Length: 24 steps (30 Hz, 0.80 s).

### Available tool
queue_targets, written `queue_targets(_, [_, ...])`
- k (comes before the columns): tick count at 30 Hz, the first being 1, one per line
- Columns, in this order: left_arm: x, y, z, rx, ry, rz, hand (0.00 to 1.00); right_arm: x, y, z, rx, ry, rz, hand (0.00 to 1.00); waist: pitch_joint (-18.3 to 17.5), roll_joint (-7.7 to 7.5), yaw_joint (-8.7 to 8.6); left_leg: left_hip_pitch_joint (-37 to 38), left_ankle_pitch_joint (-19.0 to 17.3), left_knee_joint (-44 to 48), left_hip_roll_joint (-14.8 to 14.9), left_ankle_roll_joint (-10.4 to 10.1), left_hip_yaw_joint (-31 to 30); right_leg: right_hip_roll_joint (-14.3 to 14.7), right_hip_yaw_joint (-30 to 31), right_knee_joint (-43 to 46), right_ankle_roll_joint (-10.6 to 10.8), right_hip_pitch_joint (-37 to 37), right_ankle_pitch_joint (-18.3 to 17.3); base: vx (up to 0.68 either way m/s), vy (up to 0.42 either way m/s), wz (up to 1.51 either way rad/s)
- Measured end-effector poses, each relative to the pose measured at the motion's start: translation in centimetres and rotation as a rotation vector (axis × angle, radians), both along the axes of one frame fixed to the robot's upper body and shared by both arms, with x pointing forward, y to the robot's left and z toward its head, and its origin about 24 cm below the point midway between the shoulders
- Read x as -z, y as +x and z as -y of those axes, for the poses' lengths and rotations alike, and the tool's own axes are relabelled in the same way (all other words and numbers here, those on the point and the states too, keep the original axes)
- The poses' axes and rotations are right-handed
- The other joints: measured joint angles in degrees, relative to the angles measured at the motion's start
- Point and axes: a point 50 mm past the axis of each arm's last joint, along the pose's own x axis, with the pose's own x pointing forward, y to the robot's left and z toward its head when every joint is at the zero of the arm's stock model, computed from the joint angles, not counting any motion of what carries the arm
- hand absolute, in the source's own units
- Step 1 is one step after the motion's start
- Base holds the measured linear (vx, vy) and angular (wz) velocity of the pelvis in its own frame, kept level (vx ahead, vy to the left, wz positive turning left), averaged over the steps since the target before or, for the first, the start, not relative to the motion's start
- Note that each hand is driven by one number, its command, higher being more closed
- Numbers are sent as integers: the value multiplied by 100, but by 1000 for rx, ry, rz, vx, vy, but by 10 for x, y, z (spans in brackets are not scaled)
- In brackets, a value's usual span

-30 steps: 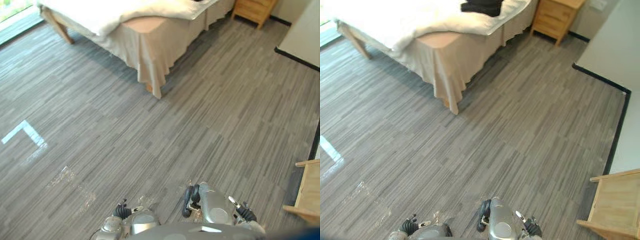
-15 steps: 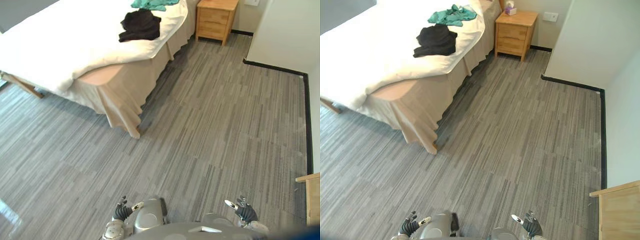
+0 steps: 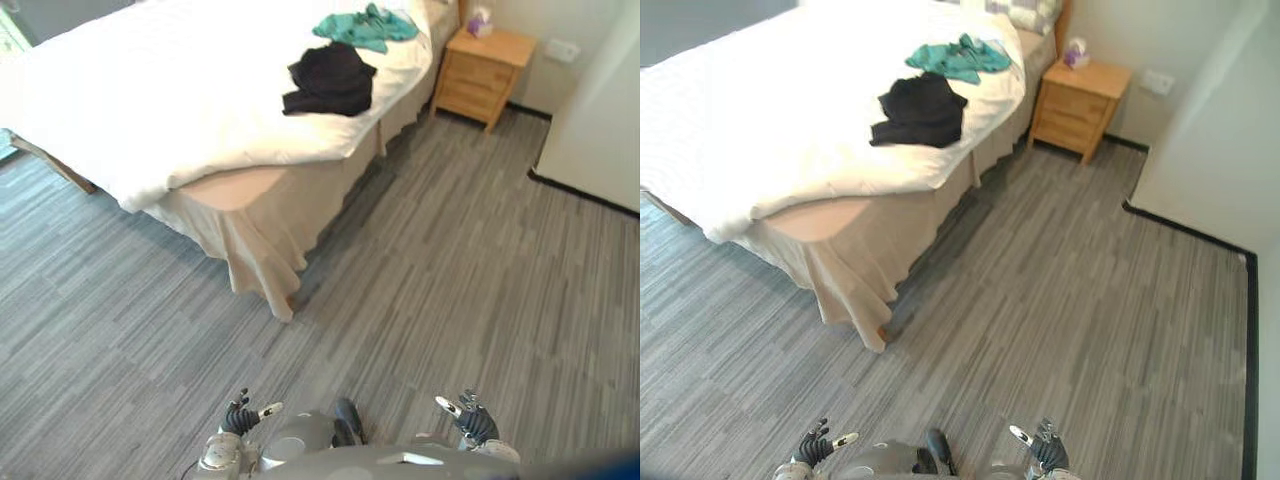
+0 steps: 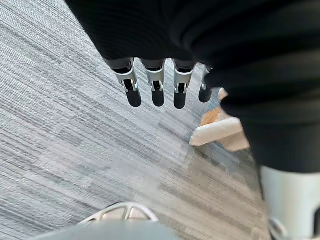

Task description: Tidy the bed and pick cloth on bed and put in laundry

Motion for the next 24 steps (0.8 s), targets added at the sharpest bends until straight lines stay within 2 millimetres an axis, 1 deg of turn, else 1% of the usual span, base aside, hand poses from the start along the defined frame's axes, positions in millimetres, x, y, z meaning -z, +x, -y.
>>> queue_targets(1, [0, 1, 1, 6, -6, 0, 0, 1, -7, 2, 8, -10, -15, 0, 26, 35, -4, 275, 49, -198, -57, -58, -355, -12, 4, -137, 104, -251, -190, 261, 21, 152])
queue_targets(2, [0, 2, 1, 7, -7, 1, 0, 1, -11, 2, 13, -11, -26, 0, 25, 32, -13, 383, 67, -268, -88, -72, -585, 4, 16, -313, 100, -373, -254, 277, -31, 180])
queue_targets(3, [0, 3, 1, 6, -13, 3, 0, 3, -21, -1, 33, -5, -50, 0, 27, 28, -45, 544, 61, -353, -98, -102, -1018, 69, 92, -877, 161, -577, -346, 302, -66, 192])
queue_targets(4, [-1, 6, 2, 8, -20, 10, 0, 4, -23, -1, 70, 3, -49, 0, 29, 26, -90, 643, 73, -417, -96, -142, -1427, 224, 365, -1771, 166, -673, -340, 300, -78, 193])
queue_targets(5, [0, 5, 2, 9, -26, 8, 0, 4, -23, -2, 80, 8, -49, 0, 25, 20, -109, 695, 87, -472, -95, -185, -1620, 312, 542, -2250, 176, -699, -332, 296, -95, 174])
queue_targets(6, [0, 5, 2, 15, -27, 7, 0, 4, -24, -1, 96, 13, -45, 0, 30, 9, -118, 785, 83, -562, -82, -256, -1898, 445, 835, -3060, 212, -749, -232, 247, -88, 120])
queue_targets(7, [0, 5, 3, 14, -28, 6, 0, 4, -25, -1, 102, 15, -49, 0, 36, 13, -105, 856, 83, -608, -68, -268, -2002, 493, 917, -3398, 181, -750, -128, 345, -126, 114])
queue_targets(8, [1, 2, 3, 13, -27, 0, 0, 4, -23, -2, 96, 18, -45, 0, 39, 15, -87, 995, 36, -663, -34, -358, -2171, 596, 986, -3916, 92, -756, 142, 384, -149, 66])
queue_targets(9, [1, -1, 2, -10, -31, 1, 0, 4, -21, -2, 89, 16, -37, 0, 38, 11, -66, 1144, -44, -652, 16, -492, -2261, 688, 979, -4211, -38, -764, 432, 470, -199, 49])
queue_targets(10, [1, -2, 2, -19, -31, 2, 0, 4, -21, -3, 83, 15, -35, 0, 35, 2, -57, 1203, -78, -629, 44, -551, -2269, 759, 958, -4308, -110, -761, 579, 402, -181, 20])
queue_targets(11, [1, -3, 0, -32, -30, 9, 0, 4, -20, -5, 68, 17, -34, 0, 30, -24, -37, 1305, -205, -579, 97, -767, -2249, 906, 939, -4507, -236, -734, 891, 406, -199, 12])
queue_targets(12, [0, -3, -2, -45, -27, 20, 0, 4, -19, -7, 51, 22, -32, 0, -1, -81, -30, 1315, -302, -512, 106, -931, -2194, 969, 931, -4646, -405, -720, 1235, 409, -204, 18])
queue_targets(13, [0, -2, 3, -53, -37, 23, 0, 2, -11, -5, 40, 17, -13, 0, 12, -19, -38, 1326, -411, -417, 244, -1071, -2110, 1055, 851, -4601, -490, -679, 1239, 401, -196, 19])
queue_targets(14, [0, 2, 6, -49, -45, 40, 0, 1, -7, -1, 25, 7, -8, 0, 34, 63, -34, 1323, -448, -324, 348, -1132, -2082, 1122, 750, -4590, -555, -645, 1199, 383, -184, 18])
queue_targets(15, [-1, 6, 8, -45, -51, 57, 0, 0, -3, 1, 5, -1, -3, 0, 81, 124, -51, 1281, -478, -210, 435, -1182, -2016, 1178, 655, -4549, -680, -633, 1064, 362, -173, 8])
queue_targets(16, [-2, 9, 10, -44, -54, 66, 0, -1, 4, 3, -29, -9, 4, 0, 114, 160, -55, 1215, -493, -29, 501, -1207, -1917, 1226, 621, -4509, -713, -621, 987, 408, -203, 11])
queue_targets(17, [-3, 12, 8, -43, -51, 76, 0, -2, 9, 1, -69, -13, 6, 0, 133, 139, -55, 988, -513, 543, 525, -1241, -1787, 1222, 597, -4532, -768, -518, 823, 368, -200, 19])
queue_targets(18, [-4, 15, 6, -48, -50, 89, 0, -2, 11, 0, -87, -12, 2, 0, 176, 106, -55, 626, -532, 1434, 544, -1289, -1692, 1201, 602, -4648, -769, -324, 696, 302, -176, 29])
queue_targets(19, [-6, 22, 8, -59, -63, 115, 0, -3, 17, 3, -128, -30, -1, 0, 287, 118, 2, 146, -810, 2601, 787, -1292, -1388, 1222, 577, -4771, -887, -49, 588, 223, -136, 20])
queue_targets(20, [-7, 24, 9, -63, -70, 128, 0, -3, 15, 5, -143, -37, -16, 0, 313, 165, 46, 29, -959, 2895, 921, -1232, -1248, 1235, 548, -4808, -889, 86, 562, 196, -102, 10])
queue_targets(21, [-7, 25, 10, -61, -75, 139, 0, -2, 14, 6, -167, -46, -35, 0, 331, 136, 71, -157, -1094, 2928, 1112, -1185, -1136, 1217, 479, -4857, -819, 297, 543, 182, -60, 5])
queue_targets(23, [-7, 23, 10, -73, -83, 139, 0, -3, 20, 5, -184, -50, -29, 0, 332, 135, 75, -236, -1111, 2152, 1192, -1226, -1184, 1133, 491, -4952, -756, 504, 501, 159, -6, 0])
queue_targets(24, [-7, 24, 11, -66, -85, 140, 0, -4, 24, 5, -203, -54, -23, 0, 330, 163, 52, -262, -861, 1336, 1227, -1335, -1211, 1089, 515, -4993, -665, 565, 476, 151, 72, -14])
